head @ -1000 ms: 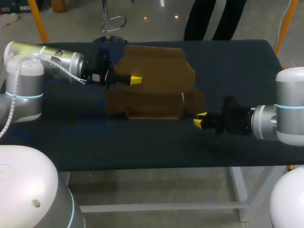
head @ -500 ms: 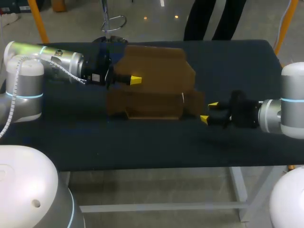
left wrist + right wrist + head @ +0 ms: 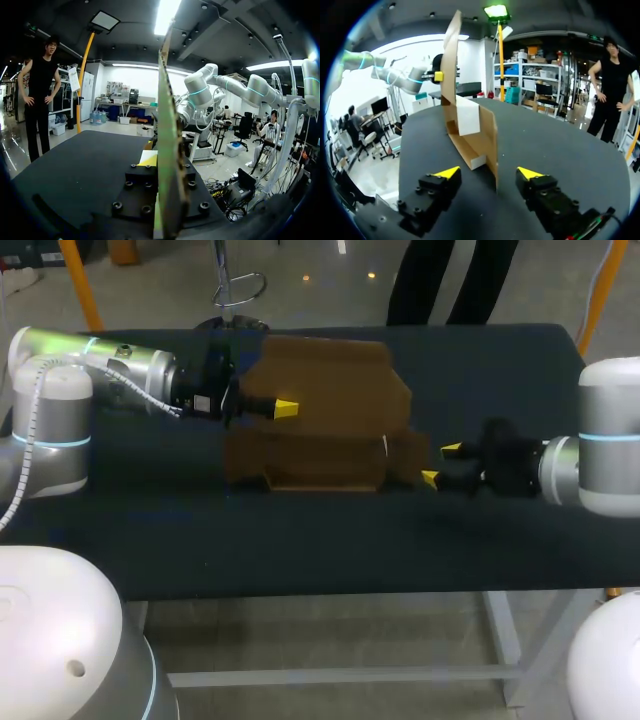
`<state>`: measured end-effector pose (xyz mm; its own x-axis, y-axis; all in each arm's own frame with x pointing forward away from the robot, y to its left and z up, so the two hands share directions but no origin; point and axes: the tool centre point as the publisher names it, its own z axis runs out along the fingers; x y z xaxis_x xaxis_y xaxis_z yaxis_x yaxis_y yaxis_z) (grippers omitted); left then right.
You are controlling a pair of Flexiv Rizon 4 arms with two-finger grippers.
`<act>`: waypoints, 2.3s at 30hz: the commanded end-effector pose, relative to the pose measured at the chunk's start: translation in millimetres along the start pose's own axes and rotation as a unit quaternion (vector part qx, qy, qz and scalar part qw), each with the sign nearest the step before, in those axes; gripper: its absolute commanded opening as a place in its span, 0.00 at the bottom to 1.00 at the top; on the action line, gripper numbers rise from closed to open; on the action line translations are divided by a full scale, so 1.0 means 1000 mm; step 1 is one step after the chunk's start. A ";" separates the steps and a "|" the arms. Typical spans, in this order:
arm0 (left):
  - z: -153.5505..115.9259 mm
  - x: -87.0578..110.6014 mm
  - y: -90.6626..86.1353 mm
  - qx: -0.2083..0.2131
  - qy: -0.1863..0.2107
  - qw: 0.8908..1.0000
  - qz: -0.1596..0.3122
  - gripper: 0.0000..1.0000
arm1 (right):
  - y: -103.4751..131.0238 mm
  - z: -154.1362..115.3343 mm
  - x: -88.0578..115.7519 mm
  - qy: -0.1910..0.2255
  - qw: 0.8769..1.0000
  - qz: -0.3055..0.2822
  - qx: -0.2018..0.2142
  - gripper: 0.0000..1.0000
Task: Assemble the packaging by folding the flat box into shape, placing the metal phone stand inside, and closing the box properly
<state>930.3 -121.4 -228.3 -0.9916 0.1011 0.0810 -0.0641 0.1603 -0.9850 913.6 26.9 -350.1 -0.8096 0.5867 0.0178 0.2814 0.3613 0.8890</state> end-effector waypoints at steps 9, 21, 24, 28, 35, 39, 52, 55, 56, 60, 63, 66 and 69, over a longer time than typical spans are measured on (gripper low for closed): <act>0.000 0.000 0.002 -0.001 0.001 1.000 0.000 0.00 | 0.001 0.031 -0.017 0.017 1.000 -0.003 0.003 0.49; 0.000 0.000 0.002 -0.001 0.001 1.000 0.000 0.00 | 0.003 0.048 -0.023 0.022 1.000 0.001 0.001 0.36; 0.000 0.000 0.002 -0.001 0.001 1.000 0.000 0.00 | 0.003 0.051 -0.021 0.022 1.000 0.003 0.000 0.00; 0.000 0.000 0.002 -0.001 0.001 1.000 0.000 0.00 | 0.003 0.054 -0.016 0.021 1.000 0.004 0.001 0.00; 0.000 0.000 0.002 -0.001 0.001 1.000 0.000 0.00 | 0.004 0.058 -0.006 0.016 1.000 0.008 0.002 0.00; 0.000 0.000 0.002 -0.001 0.001 1.000 0.000 0.00 | 0.005 0.060 0.001 0.011 1.000 0.011 0.005 0.00; 0.000 0.000 0.002 -0.001 0.001 1.000 0.000 0.00 | 0.004 0.063 0.020 -0.008 1.000 0.024 0.003 0.18; 0.000 0.000 0.002 -0.001 0.001 1.000 0.000 0.00 | 0.004 0.063 0.024 -0.013 1.000 0.026 0.001 0.21; 0.000 0.000 0.002 -0.001 0.001 1.000 0.000 0.00 | 0.003 0.063 0.025 -0.013 1.000 0.027 0.001 0.22; 0.000 0.000 0.002 -0.001 0.001 1.000 0.000 0.00 | 0.002 0.062 0.029 -0.021 0.999 0.033 0.000 0.23; 0.000 0.000 0.002 -0.001 0.001 1.000 0.000 0.00 | 0.002 0.061 0.032 -0.027 0.999 0.037 -0.001 0.24; 0.000 0.000 0.002 -0.001 0.001 1.000 0.000 0.00 | 0.000 0.062 0.035 -0.034 0.999 0.042 0.001 0.24; 0.000 0.000 0.002 -0.001 0.001 1.000 0.000 0.00 | -0.001 0.063 0.038 -0.041 0.998 0.049 0.002 0.24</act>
<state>929.9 -119.5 -228.0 -0.9917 0.1003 0.0809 -0.0640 0.1616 -0.9848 919.6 87.0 -375.3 -0.7483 0.6582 0.0822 0.3671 0.3079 0.8777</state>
